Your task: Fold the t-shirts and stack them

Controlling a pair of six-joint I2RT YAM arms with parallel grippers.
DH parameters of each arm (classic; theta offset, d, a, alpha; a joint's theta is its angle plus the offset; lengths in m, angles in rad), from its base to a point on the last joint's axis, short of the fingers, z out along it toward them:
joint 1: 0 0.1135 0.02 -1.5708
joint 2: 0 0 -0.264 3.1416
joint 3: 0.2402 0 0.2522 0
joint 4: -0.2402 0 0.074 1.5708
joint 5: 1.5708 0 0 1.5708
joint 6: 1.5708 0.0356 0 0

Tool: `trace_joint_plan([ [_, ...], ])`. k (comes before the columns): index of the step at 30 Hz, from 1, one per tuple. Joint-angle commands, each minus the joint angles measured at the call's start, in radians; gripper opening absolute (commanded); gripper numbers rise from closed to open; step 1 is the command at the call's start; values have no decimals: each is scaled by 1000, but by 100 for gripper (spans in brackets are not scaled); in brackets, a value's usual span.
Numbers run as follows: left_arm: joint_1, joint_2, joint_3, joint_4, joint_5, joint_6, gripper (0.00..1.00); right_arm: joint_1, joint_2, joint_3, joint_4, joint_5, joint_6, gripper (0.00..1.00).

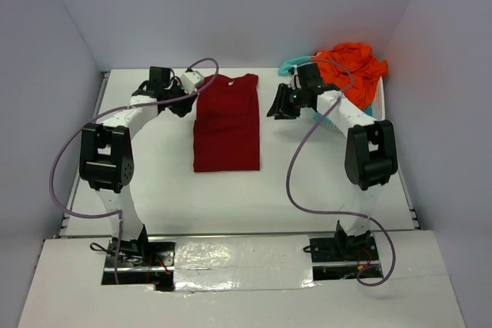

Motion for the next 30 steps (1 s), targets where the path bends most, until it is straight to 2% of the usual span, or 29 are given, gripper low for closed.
trace_joint_plan([
  [1, 3, -35, 79, -4, -40, -63, 53, 68, -117, -134, 77, 24, -15, 44],
  [3, 3, -47, 113, -65, -31, -19, 48, 112, -135, -182, 113, -12, 1, 43],
  [4, 2, -76, 125, -171, 71, 33, 46, 123, -137, -222, 119, -52, 25, 43],
  [6, -21, -127, 92, -300, 185, 276, 48, 143, -141, -265, 134, -72, 59, 46],
  [7, -35, -186, 19, -369, 247, 383, 51, 152, -144, -302, 139, -74, 77, 52],
  [8, -69, -219, -29, -488, 253, 583, 59, 168, -148, -314, 139, -62, 78, 55],
  [10, -113, -306, -194, -575, 247, 764, 63, 185, -151, -340, 134, -39, 71, 66],
  [11, -123, -338, -245, -627, 247, 911, 65, 191, -154, -348, 140, -40, 73, 68],
  [12, -132, -368, -338, -630, 253, 956, 66, 201, -154, -356, 142, -42, 74, 69],
  [14, -161, -447, -416, -557, 258, 977, 69, 215, -151, -374, 127, -17, 68, 69],
  [18, -221, -484, -557, -358, 168, 877, 70, 229, -135, -437, 155, -29, 85, 67],
  [26, -250, -471, -611, -166, 111, 760, 71, 246, -72, -451, 157, -9, 114, 65],
  [30, -259, -451, -651, -75, 79, 748, 70, 252, -52, -462, 195, -32, 151, 65],
])
